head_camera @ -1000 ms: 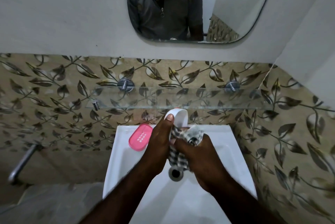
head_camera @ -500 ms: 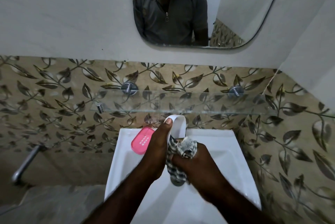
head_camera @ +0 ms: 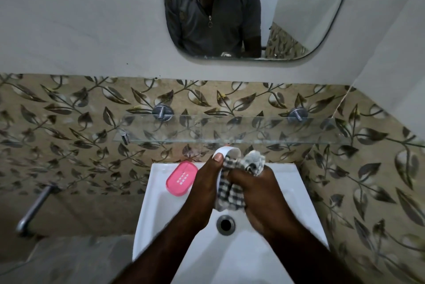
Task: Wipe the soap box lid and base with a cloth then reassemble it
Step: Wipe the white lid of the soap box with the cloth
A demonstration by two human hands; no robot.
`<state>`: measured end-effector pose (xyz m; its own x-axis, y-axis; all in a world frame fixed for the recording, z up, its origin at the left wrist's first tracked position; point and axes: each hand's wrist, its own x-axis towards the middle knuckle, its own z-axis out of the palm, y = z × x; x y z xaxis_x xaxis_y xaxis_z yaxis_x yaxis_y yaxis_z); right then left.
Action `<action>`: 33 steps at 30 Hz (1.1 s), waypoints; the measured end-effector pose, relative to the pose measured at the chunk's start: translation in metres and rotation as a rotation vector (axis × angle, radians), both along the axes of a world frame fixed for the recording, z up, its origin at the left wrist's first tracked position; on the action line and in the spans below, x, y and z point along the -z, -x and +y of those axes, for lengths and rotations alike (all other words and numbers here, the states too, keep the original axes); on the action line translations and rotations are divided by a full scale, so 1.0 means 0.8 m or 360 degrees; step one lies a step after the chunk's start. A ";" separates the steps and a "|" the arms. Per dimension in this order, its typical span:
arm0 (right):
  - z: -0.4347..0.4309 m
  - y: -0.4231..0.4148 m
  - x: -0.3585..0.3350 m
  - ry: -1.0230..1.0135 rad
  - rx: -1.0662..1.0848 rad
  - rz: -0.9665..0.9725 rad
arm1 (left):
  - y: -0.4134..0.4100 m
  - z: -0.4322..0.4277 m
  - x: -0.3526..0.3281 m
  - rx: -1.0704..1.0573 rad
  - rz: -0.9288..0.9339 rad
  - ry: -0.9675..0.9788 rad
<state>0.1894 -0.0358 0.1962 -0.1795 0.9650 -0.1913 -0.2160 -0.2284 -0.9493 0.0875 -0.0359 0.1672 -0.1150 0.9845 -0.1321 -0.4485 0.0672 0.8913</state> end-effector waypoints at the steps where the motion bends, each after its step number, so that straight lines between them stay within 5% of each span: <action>1: 0.005 0.002 -0.002 -0.0057 0.0050 0.0038 | -0.004 0.000 0.002 0.0035 -0.0037 0.0010; 8: -0.003 -0.003 0.014 -0.0064 -0.0436 -0.0365 | 0.000 0.009 0.005 -0.0228 -0.0051 0.0090; 14: 0.019 0.006 0.002 -0.0063 -0.0023 0.0024 | -0.006 0.002 0.009 -0.0024 -0.0152 0.0032; 20: -0.010 0.004 0.032 -0.0301 -0.0452 -0.0599 | 0.008 0.008 0.008 -0.0301 -0.0061 0.0117; 26: -0.014 0.020 0.008 0.0035 -0.0178 -0.0045 | 0.018 0.004 0.000 -0.0159 -0.0098 0.0034; 33: -0.002 0.018 0.005 0.0163 -0.0079 -0.0081 | 0.010 -0.005 0.010 -0.0037 -0.0140 0.0010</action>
